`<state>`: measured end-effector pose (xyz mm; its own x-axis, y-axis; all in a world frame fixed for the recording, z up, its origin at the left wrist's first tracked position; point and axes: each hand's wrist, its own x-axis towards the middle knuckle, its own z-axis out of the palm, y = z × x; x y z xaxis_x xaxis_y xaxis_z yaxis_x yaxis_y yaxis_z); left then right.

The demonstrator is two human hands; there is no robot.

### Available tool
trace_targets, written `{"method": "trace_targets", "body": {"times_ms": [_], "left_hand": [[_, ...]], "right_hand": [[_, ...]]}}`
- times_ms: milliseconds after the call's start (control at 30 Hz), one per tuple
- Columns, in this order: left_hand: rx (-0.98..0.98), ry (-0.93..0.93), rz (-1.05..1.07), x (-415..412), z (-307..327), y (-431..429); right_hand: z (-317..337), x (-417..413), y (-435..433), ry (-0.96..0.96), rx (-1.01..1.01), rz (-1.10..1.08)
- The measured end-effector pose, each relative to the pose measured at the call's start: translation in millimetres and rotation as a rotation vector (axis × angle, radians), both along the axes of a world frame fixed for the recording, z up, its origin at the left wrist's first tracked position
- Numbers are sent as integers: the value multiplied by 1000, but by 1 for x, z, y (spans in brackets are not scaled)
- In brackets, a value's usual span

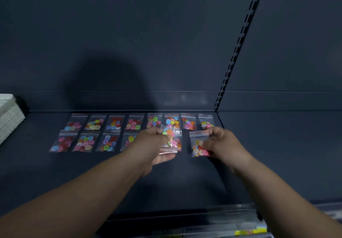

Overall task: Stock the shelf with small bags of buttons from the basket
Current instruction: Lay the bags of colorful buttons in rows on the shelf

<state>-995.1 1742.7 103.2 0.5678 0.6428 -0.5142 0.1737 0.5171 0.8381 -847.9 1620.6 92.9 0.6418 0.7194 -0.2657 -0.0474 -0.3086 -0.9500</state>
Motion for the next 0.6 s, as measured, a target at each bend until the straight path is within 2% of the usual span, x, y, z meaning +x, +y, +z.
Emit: {"method": "trace_targets", "body": {"times_ms": [133, 233, 333, 433, 600], "left_hand": [[-4, 3, -1, -1, 0, 2], [12, 9, -28, -2, 1, 0], [17, 13, -24, -3, 0, 1], [10, 18, 5, -3, 0, 2], [7, 49, 26, 0, 5, 2]], "right_hand": [[-11, 16, 1, -240, -152, 11], [-16, 16, -6, -765, -333, 37], [-28, 9, -16, -1118, -246, 177], [-42, 5, -20, -1207, -242, 354], [-48, 2, -11, -1233, -281, 428]]}}
